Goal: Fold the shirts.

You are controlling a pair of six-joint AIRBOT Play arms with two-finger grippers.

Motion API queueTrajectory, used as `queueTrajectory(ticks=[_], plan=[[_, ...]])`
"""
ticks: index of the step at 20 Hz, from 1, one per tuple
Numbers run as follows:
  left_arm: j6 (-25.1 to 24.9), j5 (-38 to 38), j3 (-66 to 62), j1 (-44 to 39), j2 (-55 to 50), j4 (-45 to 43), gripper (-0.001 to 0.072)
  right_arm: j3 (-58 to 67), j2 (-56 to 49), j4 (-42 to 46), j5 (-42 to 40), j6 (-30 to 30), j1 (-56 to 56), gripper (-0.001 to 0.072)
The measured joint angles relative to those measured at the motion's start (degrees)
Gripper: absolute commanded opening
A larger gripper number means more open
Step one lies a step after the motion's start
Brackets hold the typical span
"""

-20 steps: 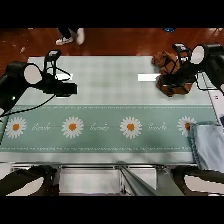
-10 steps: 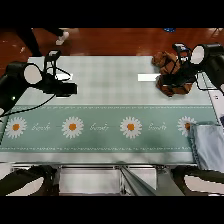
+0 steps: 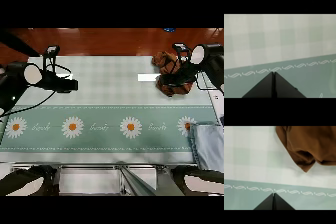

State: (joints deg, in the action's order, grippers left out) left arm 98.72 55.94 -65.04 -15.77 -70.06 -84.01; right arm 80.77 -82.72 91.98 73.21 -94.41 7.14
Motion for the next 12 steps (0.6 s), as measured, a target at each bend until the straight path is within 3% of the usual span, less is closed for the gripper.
queueTrajectory(ticks=[3, 4, 5, 6, 7, 12], plan=[[-0.02, -5.79, 0.0, -0.02, 0.0, 0.0, 0.0016, 0.0, 0.0, 0.42, -4.42, -0.02, 0.0, 0.0042], [-0.02, -8.22, 0.0, -0.02, 0.0, 0.02, 0.0019, 0.0, 0.0, 0.46, -6.32, -0.02, 0.0, 0.0209], [-0.02, -10.71, 0.02, 0.02, -0.07, 0.0, 0.0094, 0.0, 0.0, 0.74, -8.37, -0.07, 0.0, 0.0412], [-0.13, -13.49, 0.04, 0.04, -0.26, 0.02, 0.0323, 0.0, 0.0, 1.38, -10.34, -0.2, 0.0, 0.0417], [-0.13, -16.06, 0.04, 0.09, -0.52, 0.0, 0.0507, 0.0, 0.0, 2.75, -12.48, -0.7, 0.0, 0.0417], [0.0, -25.18, 0.07, 0.28, -3.58, -0.2, 0.0509, 0.13, -1.51, 13.16, -22.93, -9.49, -2.93, 0.0416]])
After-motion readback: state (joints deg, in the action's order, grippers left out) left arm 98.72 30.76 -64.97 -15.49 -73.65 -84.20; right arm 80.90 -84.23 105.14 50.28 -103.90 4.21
